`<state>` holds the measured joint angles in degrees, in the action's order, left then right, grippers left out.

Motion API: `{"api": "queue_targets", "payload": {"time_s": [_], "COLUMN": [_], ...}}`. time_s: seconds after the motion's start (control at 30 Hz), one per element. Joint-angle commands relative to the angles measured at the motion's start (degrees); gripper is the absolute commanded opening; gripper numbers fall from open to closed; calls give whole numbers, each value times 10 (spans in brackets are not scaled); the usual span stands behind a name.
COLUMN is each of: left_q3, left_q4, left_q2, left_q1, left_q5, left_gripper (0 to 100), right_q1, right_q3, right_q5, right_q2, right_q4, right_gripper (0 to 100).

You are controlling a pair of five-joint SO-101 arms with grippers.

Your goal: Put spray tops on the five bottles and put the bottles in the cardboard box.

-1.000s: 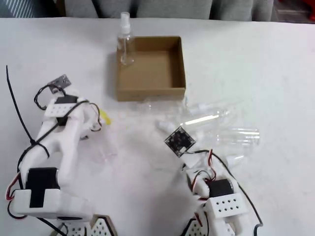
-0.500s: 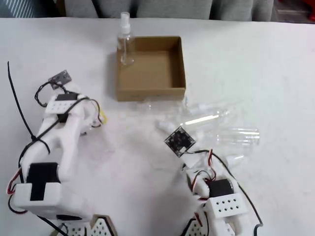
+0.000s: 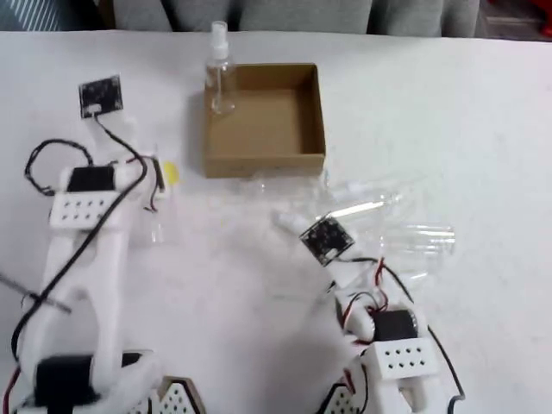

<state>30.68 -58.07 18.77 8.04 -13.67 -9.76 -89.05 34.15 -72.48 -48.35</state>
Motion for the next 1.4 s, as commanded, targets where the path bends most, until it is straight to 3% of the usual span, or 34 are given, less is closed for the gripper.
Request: {"api": "queue_targets", "payload": {"time_s": [0.0,0.17,0.3,0.53,0.73,1.0,1.37], "left_q3": [40,113,171,184,132,106,107], "left_q4": [-4,33,102,119,117,119,119], "left_q2": [97,160,226,221,115,68,66], "left_q1": [-3,-2,31,45,50,58,56], "left_q5": [63,101,127,127,129,130,131], "left_gripper": [24,22,21,21,21,23,23], "right_q1": [36,23,-26,-161,-189,-172,-153], "right_q3": [90,211,360,615,653,654,657], "right_q5": [-31,-49,-47,58,137,237,246], "right_q2": [2,23,138,435,571,649,783], "right_q4": [-26,-91,-187,-346,-298,-218,-101], "right_gripper": [18,18,18,45,158,217,219]}}
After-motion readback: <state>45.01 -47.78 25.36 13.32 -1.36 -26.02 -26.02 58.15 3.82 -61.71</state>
